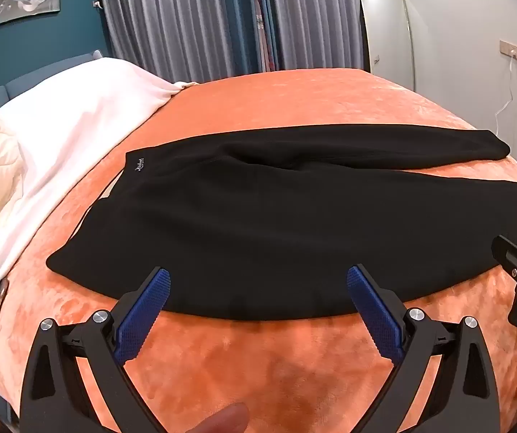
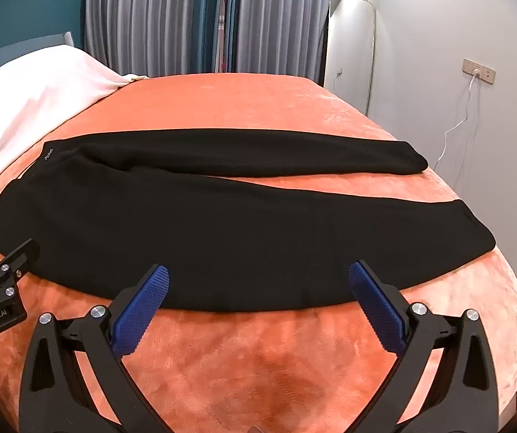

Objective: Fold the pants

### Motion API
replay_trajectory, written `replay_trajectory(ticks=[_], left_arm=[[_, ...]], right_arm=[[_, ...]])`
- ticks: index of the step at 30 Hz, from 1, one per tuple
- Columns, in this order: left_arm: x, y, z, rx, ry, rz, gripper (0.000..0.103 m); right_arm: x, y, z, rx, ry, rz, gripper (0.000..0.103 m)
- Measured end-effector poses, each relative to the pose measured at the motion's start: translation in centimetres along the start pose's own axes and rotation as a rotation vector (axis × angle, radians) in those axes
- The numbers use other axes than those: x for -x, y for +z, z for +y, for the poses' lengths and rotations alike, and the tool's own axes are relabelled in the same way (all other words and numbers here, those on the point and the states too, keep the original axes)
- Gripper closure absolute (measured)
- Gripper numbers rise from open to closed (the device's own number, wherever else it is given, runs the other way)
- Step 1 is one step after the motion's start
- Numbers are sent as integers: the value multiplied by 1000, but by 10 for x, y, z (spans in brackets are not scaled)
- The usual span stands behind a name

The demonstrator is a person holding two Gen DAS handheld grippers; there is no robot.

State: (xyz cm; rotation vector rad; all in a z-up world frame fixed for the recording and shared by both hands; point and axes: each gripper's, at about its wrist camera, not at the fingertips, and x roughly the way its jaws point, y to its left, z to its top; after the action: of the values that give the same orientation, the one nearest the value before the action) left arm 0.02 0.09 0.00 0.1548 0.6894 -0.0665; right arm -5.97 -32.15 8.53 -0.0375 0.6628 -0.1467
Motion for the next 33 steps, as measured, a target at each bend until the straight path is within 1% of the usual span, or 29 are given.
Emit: replay_trajectory(ticks=[9, 10, 11, 12, 16, 28, 29, 30, 33], left_arm=[[0, -4, -2, -8, 10, 9, 7], [-2, -3, -10, -11, 17, 9, 7], [-2, -3, -10, -10, 16, 9, 7], [-2, -4, -5, -5, 12, 9, 7], [0, -7, -8, -7, 15, 8, 7], [24, -26, -32, -16, 26, -8, 7], [12, -24, -17, -5, 18, -6, 7], [-3, -8, -4, 0, 12, 12, 7], [-3, -8, -4, -1, 12, 11, 7]], right_arm=[[2, 3, -1, 8, -5, 0, 5], [3, 3, -1, 7, -5, 0, 5], [0, -1, 3, 6, -4, -1, 5], [0, -1, 3, 6, -3, -1, 5], [0, 0, 1, 4, -1, 2, 5], [-2, -1, 1, 4, -2, 1, 5], [-3, -1, 1, 4, -4, 0, 5], [-3, -1, 1, 4, -3, 0, 5], [-3, -1, 2, 5, -4, 0, 5]])
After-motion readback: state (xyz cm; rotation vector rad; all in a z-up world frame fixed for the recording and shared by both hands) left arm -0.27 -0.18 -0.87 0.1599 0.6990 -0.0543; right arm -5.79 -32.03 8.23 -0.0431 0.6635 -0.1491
